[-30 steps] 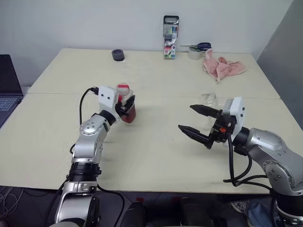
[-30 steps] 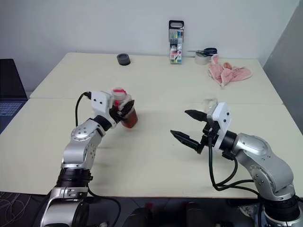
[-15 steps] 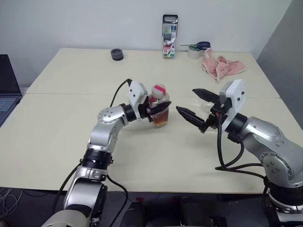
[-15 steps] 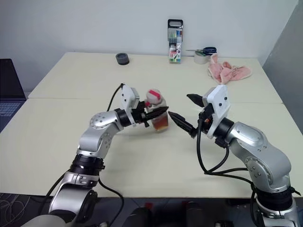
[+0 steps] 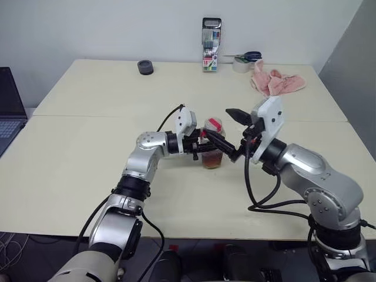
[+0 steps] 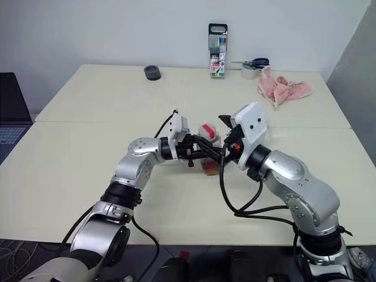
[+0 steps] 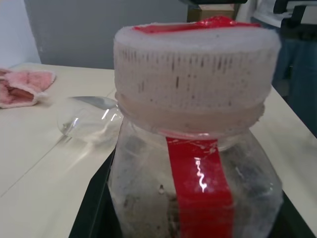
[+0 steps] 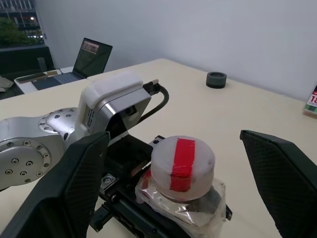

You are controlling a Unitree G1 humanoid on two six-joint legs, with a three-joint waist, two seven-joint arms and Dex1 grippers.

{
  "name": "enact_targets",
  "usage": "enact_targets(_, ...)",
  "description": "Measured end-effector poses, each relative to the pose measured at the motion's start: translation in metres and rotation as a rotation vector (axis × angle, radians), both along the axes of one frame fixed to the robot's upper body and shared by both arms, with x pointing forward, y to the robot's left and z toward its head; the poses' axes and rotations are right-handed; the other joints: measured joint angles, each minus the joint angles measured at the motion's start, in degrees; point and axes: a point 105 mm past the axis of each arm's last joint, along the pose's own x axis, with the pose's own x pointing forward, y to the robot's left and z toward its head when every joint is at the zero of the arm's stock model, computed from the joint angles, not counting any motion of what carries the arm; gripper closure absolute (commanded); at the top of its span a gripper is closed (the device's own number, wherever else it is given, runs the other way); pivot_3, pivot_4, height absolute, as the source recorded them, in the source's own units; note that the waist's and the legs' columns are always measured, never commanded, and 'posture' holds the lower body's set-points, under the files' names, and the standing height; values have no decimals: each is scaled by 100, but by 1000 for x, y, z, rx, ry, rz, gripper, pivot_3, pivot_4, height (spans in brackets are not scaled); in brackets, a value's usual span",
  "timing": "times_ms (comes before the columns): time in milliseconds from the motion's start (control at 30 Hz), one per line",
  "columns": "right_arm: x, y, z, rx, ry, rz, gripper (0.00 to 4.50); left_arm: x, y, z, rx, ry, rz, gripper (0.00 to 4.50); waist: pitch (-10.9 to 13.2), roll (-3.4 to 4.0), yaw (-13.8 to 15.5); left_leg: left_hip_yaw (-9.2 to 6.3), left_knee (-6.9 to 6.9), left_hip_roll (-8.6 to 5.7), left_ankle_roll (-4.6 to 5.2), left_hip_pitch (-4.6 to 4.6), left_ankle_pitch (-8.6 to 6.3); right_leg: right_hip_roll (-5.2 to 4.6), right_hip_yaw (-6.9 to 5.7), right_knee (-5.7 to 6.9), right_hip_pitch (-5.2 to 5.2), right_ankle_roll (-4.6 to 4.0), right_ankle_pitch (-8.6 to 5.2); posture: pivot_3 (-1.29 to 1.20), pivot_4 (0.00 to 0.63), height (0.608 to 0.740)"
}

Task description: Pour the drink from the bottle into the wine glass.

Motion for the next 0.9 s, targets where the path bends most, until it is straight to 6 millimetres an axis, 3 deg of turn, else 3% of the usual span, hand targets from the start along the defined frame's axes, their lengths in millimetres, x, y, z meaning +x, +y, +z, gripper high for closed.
enact_targets(267,10,4,-8,-22,-13,-52,0,0,-3,-2,13,-10,-22,2788,0,0,-3,-2,0,1,0,-2,0,0,-1,2,-3,0,0,0,150,740)
enact_targets(367,12,5,-7,-16,-21,-62,654,1,-4,2,14,-32,-26,2788,0,0,-2,-4,5,0,0,-6,0,0,-2,1,-3,0,0,0,150,740)
enact_targets(567,15,6,-11,-29,-22,-70,2659,1,-3,-1,27,-35,-23,2791,0,1,-5,-5,8,0,0,-10,0,0,-4,2,-7,-1,0,0,150,740)
enact_targets(767,14,9,-12,-53,-52,-8,2649,1,2,0,38,-45,-32,2792,1,1,-8,-10,19,-2,0,-19,0,0,-10,3,-9,0,1,0,150,740)
enact_targets(900,13,1,-12,-249,-92,278,2649,-8,3,-5,90,-59,-105,2794,24,20,-19,-4,33,-7,3,-21,-2,0,-8,1,-6,10,6,0,150,740)
